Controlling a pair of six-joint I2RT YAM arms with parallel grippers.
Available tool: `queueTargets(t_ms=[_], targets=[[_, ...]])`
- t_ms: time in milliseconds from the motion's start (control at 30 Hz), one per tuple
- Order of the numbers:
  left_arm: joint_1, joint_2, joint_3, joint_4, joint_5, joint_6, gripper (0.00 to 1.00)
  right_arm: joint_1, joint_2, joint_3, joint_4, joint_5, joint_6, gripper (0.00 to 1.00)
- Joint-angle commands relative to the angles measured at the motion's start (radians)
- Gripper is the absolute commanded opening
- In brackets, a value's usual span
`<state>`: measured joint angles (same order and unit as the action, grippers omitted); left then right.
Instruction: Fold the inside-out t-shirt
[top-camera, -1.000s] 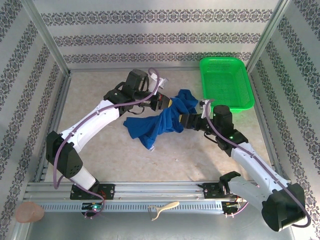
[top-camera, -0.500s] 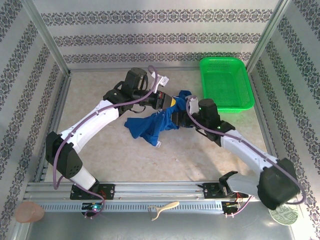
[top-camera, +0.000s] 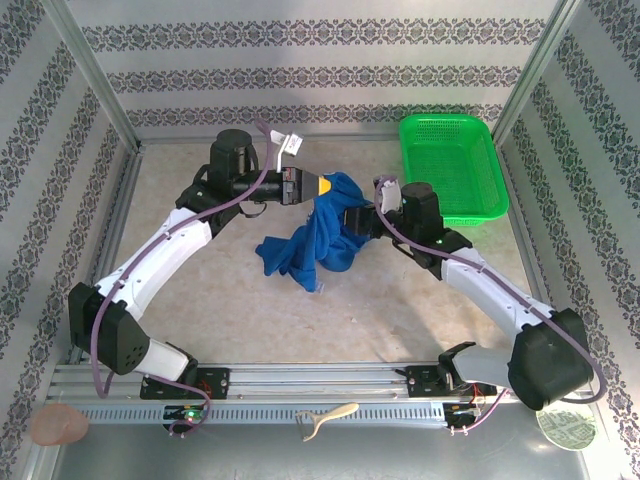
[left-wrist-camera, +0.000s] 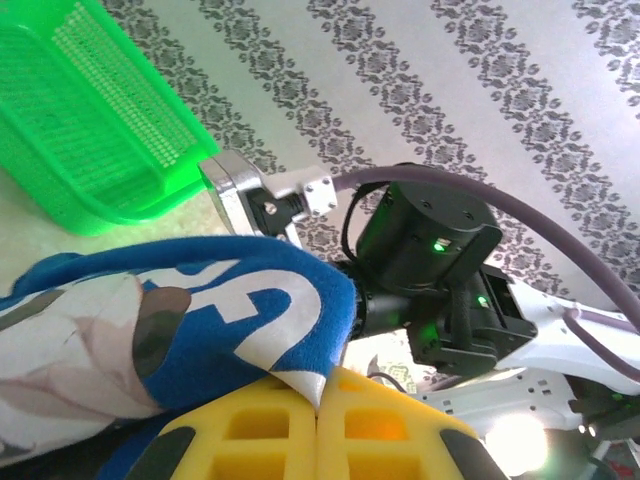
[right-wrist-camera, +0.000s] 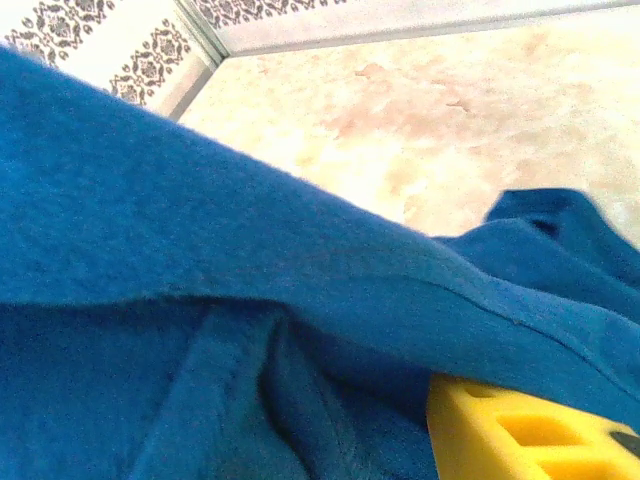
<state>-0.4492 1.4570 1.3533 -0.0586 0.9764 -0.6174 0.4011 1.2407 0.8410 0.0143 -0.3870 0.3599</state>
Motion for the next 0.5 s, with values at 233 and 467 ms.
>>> queueTargets(t_ms=[233, 467], targets=[[0.084, 0.004, -0.080, 0.304, 0.081, -0.179, 0.00, 0.054, 0.142, 0.135, 0.020, -0.170, 0.000, 0.15], [0.261, 0.149, -0.084, 0.224, -0.138, -0.134, 0.13, 0.010, 0.001, 0.087, 0.016, -0.251, 0.073, 0.00]])
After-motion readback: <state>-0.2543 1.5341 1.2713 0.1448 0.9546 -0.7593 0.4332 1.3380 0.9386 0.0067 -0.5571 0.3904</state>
